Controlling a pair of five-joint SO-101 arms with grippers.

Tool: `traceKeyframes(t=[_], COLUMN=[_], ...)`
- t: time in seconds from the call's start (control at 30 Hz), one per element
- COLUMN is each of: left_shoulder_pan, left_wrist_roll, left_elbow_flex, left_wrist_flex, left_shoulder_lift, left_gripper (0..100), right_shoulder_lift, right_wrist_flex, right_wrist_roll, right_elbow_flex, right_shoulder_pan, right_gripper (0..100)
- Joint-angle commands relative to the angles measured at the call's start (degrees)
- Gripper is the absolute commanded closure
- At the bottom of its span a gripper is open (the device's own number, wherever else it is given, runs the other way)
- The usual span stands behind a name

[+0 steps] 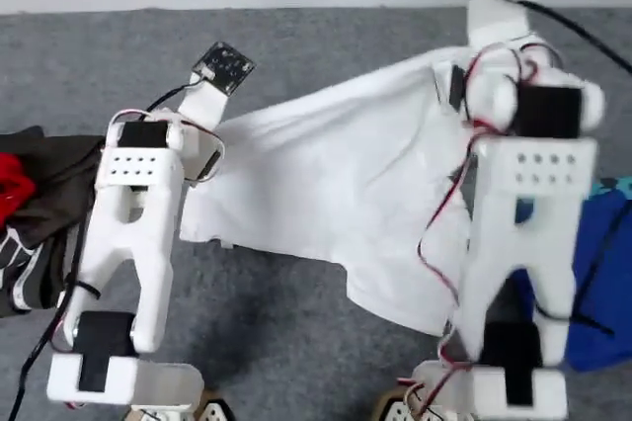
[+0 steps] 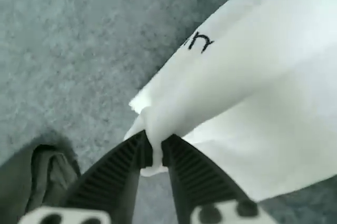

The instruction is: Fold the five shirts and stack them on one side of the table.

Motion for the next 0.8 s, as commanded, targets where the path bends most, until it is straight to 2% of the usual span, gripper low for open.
traceKeyframes(t=[0.0,0.27,0.4,0.6,0.67,0.77], left_shoulder_pan=[-0.1,-0.2,-0.2,-0.4,-0.5,-5.7], left_wrist_roll=[-0.6,-0.6,-0.5,4.8,5.1,5.5], left_elbow_flex=[-3.1,-6.4,-6.4,-8.7,-11.6,-15.0], left_wrist_flex=[4.5,19.8,23.5,26.5,28.5,29.7], left_shoulder_lift=[-7.7,-30.4,-43.7,-62.0,-64.4,-65.0], left_gripper=[99,99,99,99,99,99], right_shoulder_lift=[-12.3,-27.4,-36.7,-46.7,-47.6,-47.4], right_wrist_flex=[-1.8,6.9,7.3,7.6,7.5,7.3], right_wrist_roll=[0.5,0.6,1.9,2.4,2.3,2.2], right_elbow_flex=[-0.4,-0.5,-0.5,-0.5,-0.5,-0.2], right_shoulder_pan=[-0.6,-1.6,-1.4,-0.1,2.8,5.1], right_gripper=[98.8,98.8,98.8,98.9,98.9,98.9])
